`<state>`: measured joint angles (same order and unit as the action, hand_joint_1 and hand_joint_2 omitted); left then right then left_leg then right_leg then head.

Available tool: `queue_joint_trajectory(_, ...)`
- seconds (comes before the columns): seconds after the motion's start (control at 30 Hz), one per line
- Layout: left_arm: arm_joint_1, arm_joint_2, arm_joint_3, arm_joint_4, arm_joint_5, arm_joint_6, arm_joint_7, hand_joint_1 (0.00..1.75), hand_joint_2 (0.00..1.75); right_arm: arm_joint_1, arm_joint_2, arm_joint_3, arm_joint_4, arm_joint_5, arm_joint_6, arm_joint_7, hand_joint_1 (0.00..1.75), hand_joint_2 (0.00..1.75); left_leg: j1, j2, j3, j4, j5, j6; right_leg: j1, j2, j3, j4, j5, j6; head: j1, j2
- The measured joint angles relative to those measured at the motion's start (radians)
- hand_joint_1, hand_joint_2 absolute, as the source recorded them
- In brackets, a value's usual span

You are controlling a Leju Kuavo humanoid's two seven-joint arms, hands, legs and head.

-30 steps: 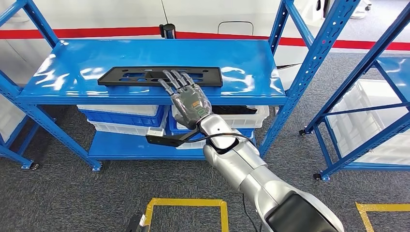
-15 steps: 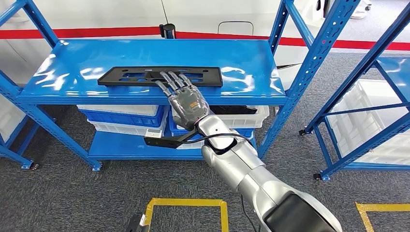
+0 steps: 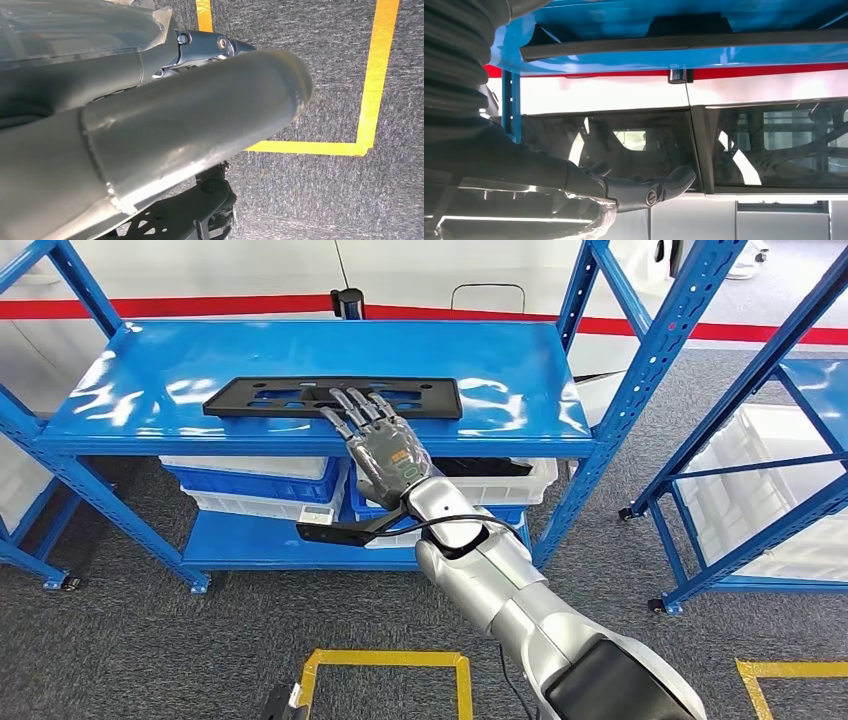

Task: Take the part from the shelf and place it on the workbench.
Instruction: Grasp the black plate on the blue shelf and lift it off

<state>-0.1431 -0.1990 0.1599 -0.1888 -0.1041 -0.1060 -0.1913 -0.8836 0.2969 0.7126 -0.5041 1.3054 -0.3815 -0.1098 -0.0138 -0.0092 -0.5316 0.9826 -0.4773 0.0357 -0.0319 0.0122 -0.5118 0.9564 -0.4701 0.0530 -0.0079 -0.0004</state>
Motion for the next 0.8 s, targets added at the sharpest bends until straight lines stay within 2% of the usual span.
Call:
queue_joint_trajectory(0.1,-0.001,0.0,0.0,0.0,0.0,0.004,-0.002,0.0,0.0,-0.003,0.004,-0.001,0.0,0.0,0.0,0.0,0.0,1.75,0.004,0.002,0.003,-0.005,0.006,0.009,0.0,-0.001,-0.009,0.01,-0.005,0.005,0.0,0.0)
queue_joint_trajectory(0.13,-0.001,-0.001,0.0,0.0,0.0,0.006,-0.004,0.0,0.0,-0.005,0.005,-0.001,0.0,0.0,0.0,0.0,0.0,1.75,0.006,0.004,0.006,-0.009,0.009,0.014,0.001,-0.002,-0.023,0.036,-0.018,0.003,0.001,0.0)
queue_joint_trajectory(0.17,-0.002,-0.002,0.0,0.0,0.0,0.007,-0.005,0.0,0.0,-0.008,0.005,-0.001,0.001,0.0,0.0,0.0,0.0,1.75,0.009,0.005,0.008,-0.012,0.012,0.018,0.002,-0.003,-0.049,0.085,-0.039,-0.001,0.003,0.0)
queue_joint_trajectory(0.23,-0.003,-0.002,0.0,0.0,0.0,0.008,-0.006,0.0,0.0,-0.009,0.004,-0.001,0.004,0.0,0.0,0.0,0.0,1.75,0.008,0.007,0.006,-0.012,0.014,0.021,0.004,-0.004,-0.129,0.238,-0.093,-0.011,0.006,0.0)
queue_joint_trajectory(0.27,-0.003,-0.002,0.0,0.0,0.0,0.008,-0.006,0.0,0.0,-0.008,0.003,-0.001,0.006,0.0,0.0,0.0,0.0,1.75,0.007,0.007,0.005,-0.012,0.014,0.021,0.006,-0.004,-0.168,0.304,-0.109,-0.012,0.006,0.0)
queue_joint_trajectory(0.3,-0.003,-0.002,0.001,0.0,0.0,0.008,-0.006,0.0,0.0,-0.008,0.002,-0.001,0.008,0.0,0.0,0.0,0.0,1.75,0.006,0.007,0.006,-0.011,0.013,0.02,0.009,-0.004,-0.192,0.337,-0.109,-0.011,0.007,0.0)
queue_joint_trajectory(0.33,-0.003,-0.002,0.001,0.0,0.0,0.008,-0.006,0.0,0.0,-0.007,0.002,-0.001,0.01,0.0,0.0,0.0,0.0,1.75,0.005,0.006,0.007,-0.011,0.012,0.019,0.011,-0.004,-0.195,0.326,-0.091,-0.007,0.007,0.0)
queue_joint_trajectory(0.37,-0.004,-0.002,0.001,0.0,0.0,0.008,-0.006,0.0,0.0,-0.008,0.002,-0.001,0.011,0.0,0.0,0.0,0.0,1.75,0.005,0.005,0.009,-0.011,0.011,0.018,0.013,-0.004,-0.179,0.273,-0.057,-0.003,0.007,0.0)
queue_joint_trajectory(0.4,-0.004,-0.002,0.0,0.0,0.0,0.008,-0.006,0.0,0.0,-0.009,0.002,-0.002,0.012,0.0,-0.001,0.0,0.0,1.75,0.005,0.004,0.01,-0.01,0.008,0.015,0.014,-0.005,-0.15,0.195,-0.017,-0.001,0.007,0.0)
queue_joint_trajectory(0.47,-0.006,-0.003,0.0,0.0,0.0,0.008,-0.006,0.0,0.0,-0.011,0.003,-0.002,0.012,0.0,-0.001,0.0,0.0,1.75,0.001,0.003,0.008,-0.004,0.001,0.005,0.018,-0.008,-0.101,0.07,0.038,-0.008,0.006,0.0)
queue_joint_trajectory(0.5,-0.006,-0.003,0.0,0.0,0.0,0.008,-0.006,0.0,0.0,-0.011,0.003,-0.002,0.013,0.0,-0.001,0.0,0.0,1.75,0.0,0.002,0.005,-0.002,-0.001,0.001,0.02,-0.009,-0.091,0.043,0.049,-0.014,0.006,0.0)
queue_joint_trajectory(0.57,-0.007,-0.003,0.0,0.0,0.0,0.008,-0.006,0.0,0.0,-0.011,0.004,-0.002,0.014,0.001,-0.001,0.0,0.0,1.75,0.001,0.003,0.001,0.002,-0.004,0.002,0.022,-0.007,-0.091,0.038,0.05,-0.023,0.004,0.0)
queue_joint_trajectory(0.63,-0.008,-0.003,0.0,0.0,0.0,0.008,-0.006,0.0,0.0,-0.012,0.004,-0.003,0.015,0.002,-0.002,0.0,0.0,1.75,0.003,0.004,0.001,0.003,-0.005,0.008,0.024,-0.004,-0.091,0.037,0.051,-0.024,0.003,0.0)
queue_joint_trajectory(0.8,-0.012,-0.002,0.0,0.0,-0.002,0.007,-0.005,0.0,0.0,-0.012,0.004,-0.006,0.018,0.004,-0.002,0.0,0.0,1.75,0.009,0.006,0.002,-0.002,-0.003,0.005,0.031,-0.002,-0.093,0.037,0.052,-0.029,0.003,0.0)
